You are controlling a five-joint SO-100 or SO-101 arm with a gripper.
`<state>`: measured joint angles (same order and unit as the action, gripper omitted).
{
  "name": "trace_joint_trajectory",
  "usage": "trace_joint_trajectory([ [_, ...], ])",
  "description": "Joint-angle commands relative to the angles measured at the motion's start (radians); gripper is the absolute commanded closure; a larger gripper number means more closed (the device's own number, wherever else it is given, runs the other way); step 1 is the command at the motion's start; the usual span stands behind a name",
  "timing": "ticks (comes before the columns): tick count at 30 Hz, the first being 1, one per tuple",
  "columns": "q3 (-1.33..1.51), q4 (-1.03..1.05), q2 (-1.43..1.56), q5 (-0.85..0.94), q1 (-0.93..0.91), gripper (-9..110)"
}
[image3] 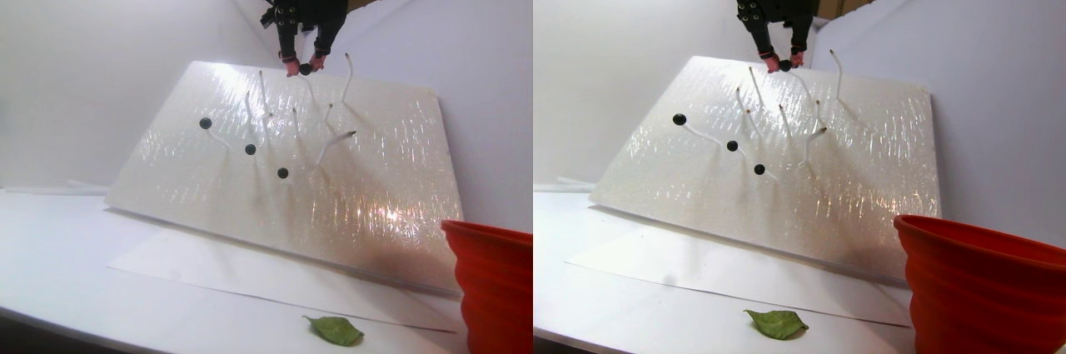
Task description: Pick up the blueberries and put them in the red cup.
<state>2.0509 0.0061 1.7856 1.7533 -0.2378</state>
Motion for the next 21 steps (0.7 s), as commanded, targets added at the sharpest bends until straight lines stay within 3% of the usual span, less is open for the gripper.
trace_joint_trajectory([
  [1, -0.008, 0.0, 0.124, 0.009, -0.049, 91],
  [21, 0.074, 0.058, 0.186, 0.025, -0.204, 91],
])
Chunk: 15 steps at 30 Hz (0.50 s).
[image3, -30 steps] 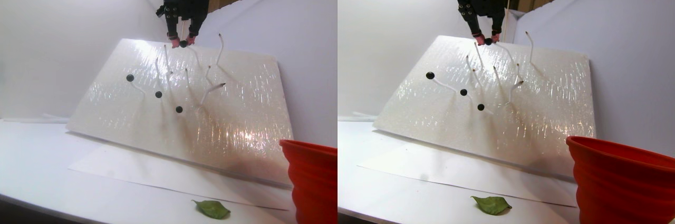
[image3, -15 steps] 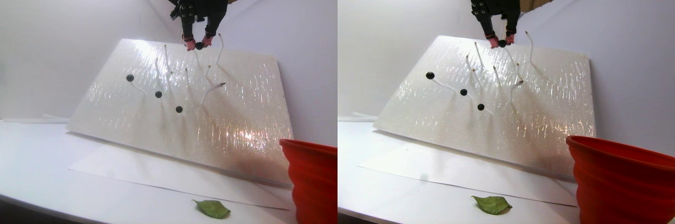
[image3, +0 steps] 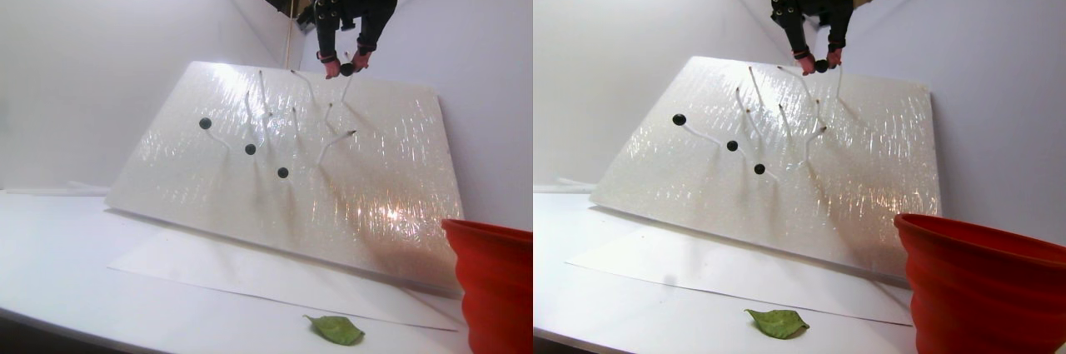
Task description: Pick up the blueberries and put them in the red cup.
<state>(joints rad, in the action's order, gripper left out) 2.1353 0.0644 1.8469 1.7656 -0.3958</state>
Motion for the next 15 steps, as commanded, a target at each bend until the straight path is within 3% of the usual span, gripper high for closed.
trace_joint_trajectory([
  [1, -0.006, 0.0, 0.126, 0.017, -0.055, 91],
  [15, 0.017, 0.029, 0.132, 0.049, -0.186, 91],
])
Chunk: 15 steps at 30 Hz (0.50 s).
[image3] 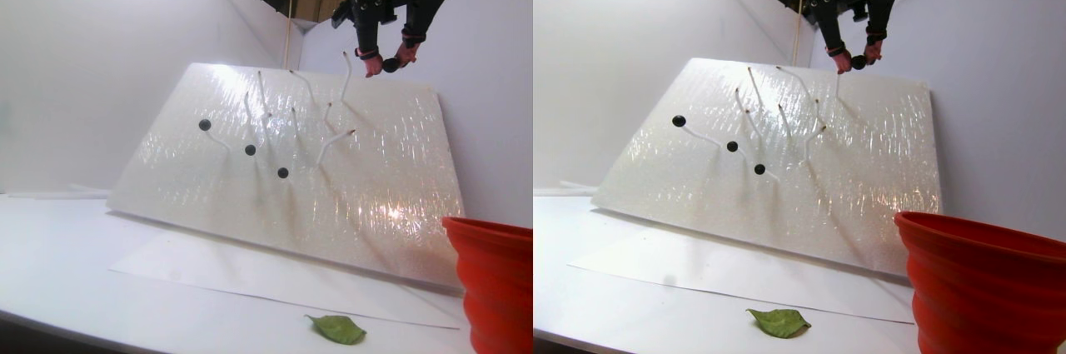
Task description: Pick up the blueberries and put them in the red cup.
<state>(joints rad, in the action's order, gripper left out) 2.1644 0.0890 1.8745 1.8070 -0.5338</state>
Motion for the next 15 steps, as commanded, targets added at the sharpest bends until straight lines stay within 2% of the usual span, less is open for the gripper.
trace_joint_trajectory([
  [1, -0.008, 0.005, 0.106, 0.011, -0.058, 91],
  [15, 0.023, 0.005, 0.078, 0.041, -0.156, 91],
])
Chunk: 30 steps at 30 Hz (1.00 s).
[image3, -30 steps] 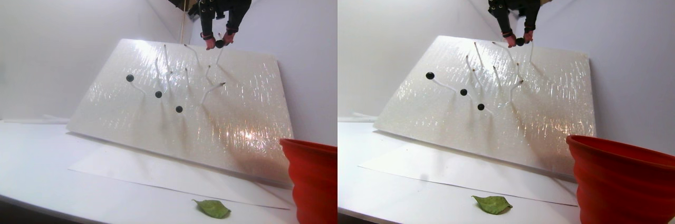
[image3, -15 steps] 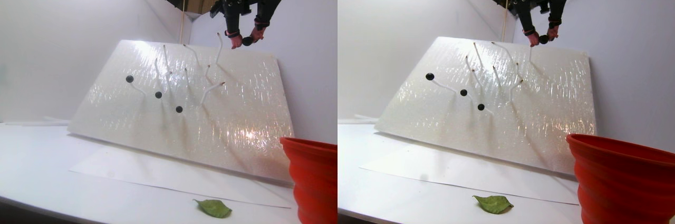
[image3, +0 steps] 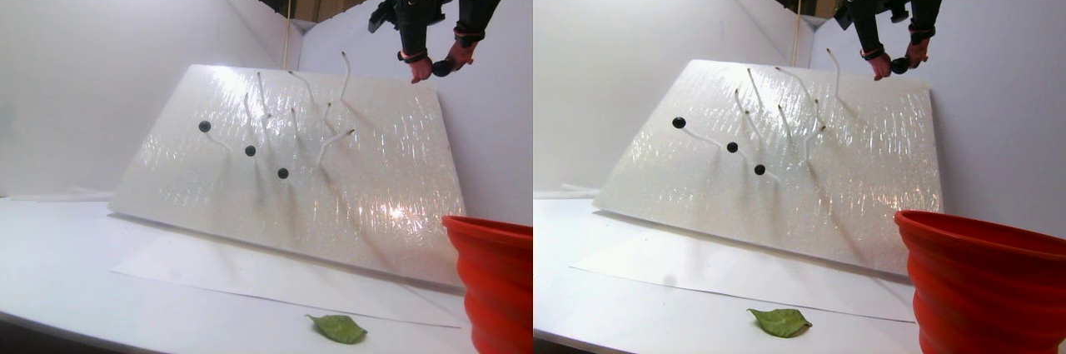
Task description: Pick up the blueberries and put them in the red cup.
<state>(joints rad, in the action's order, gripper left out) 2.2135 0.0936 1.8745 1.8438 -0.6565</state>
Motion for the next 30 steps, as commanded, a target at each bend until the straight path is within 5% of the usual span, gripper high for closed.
trace_joint_trajectory([
  [1, -0.026, 0.0, 0.074, 0.006, -0.04, 91],
  [30, 0.021, -0.086, -0.029, 0.035, -0.143, 84],
])
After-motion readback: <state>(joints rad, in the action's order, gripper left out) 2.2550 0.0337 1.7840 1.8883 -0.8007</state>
